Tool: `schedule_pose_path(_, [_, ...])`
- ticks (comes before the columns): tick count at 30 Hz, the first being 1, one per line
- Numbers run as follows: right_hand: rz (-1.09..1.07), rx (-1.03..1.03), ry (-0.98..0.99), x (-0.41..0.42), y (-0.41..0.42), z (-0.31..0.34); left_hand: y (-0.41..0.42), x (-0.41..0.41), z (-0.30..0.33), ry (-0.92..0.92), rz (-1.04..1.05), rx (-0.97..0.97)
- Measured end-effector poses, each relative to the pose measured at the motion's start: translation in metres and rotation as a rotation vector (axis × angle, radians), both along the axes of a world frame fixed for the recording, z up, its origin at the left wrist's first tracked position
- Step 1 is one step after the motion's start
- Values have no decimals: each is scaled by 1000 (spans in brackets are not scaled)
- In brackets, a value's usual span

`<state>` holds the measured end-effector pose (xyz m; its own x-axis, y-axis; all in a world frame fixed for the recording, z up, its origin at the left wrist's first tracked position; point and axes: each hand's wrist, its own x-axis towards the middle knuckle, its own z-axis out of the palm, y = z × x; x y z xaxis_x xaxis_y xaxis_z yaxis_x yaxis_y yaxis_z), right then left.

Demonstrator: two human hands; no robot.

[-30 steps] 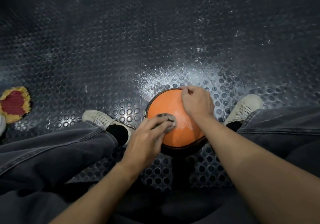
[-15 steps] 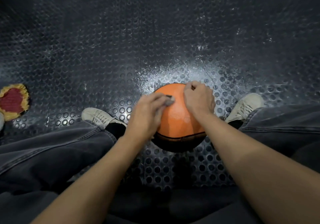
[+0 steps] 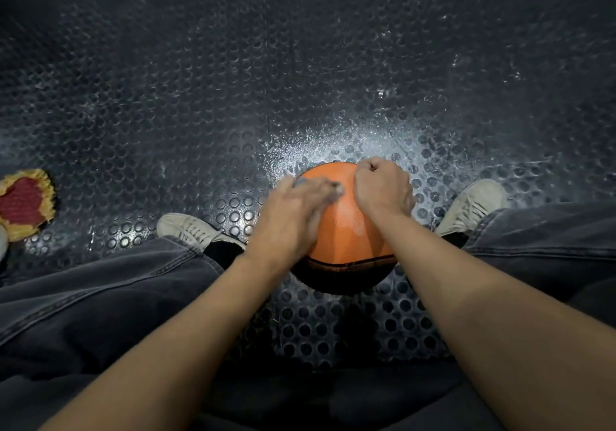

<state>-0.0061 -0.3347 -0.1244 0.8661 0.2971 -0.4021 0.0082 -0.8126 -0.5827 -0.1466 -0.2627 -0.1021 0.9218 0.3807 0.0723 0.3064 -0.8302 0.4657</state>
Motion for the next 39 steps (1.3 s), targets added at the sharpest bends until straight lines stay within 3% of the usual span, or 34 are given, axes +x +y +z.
schedule_pose_path(3, [-27,-22,18,4,1,-1,-30,-42,-3,17,-317,52])
schedule_pose_path(5, [8,17,17,4,1,-4,-20,-39,-1,40,-356,100])
schedule_pose_path(10, [35,42,-40,-7,3,-4,22,21,3,100,32,99])
schedule_pose_path(13, [2,-10,-20,-2,1,-3,-10,-13,2,-1,-237,1])
schedule_pose_path(16, [25,17,16,2,-5,-3,-23,-47,-4,5,-521,163])
schedule_pose_path(18, [31,33,24,2,-7,-2,-8,-36,-7,4,-420,137])
schedule_pose_path(22, [-36,41,20,1,-1,-5,-16,-16,-4,-78,104,-87])
schedule_pose_path(28, [-30,40,21,3,-2,-9,-43,-45,-10,-61,72,-3])
schedule_pose_path(32, [-31,34,-28,-10,-5,-8,9,3,-5,39,706,-388])
schedule_pose_path(34, [-50,27,-25,-13,-2,-5,10,11,-6,91,729,-421])
schedule_pose_path(37, [-69,35,0,-3,-5,-8,-48,-16,-2,-162,647,-298])
schedule_pose_path(39, [-9,35,16,-1,-10,-11,-73,-30,0,-197,681,-253])
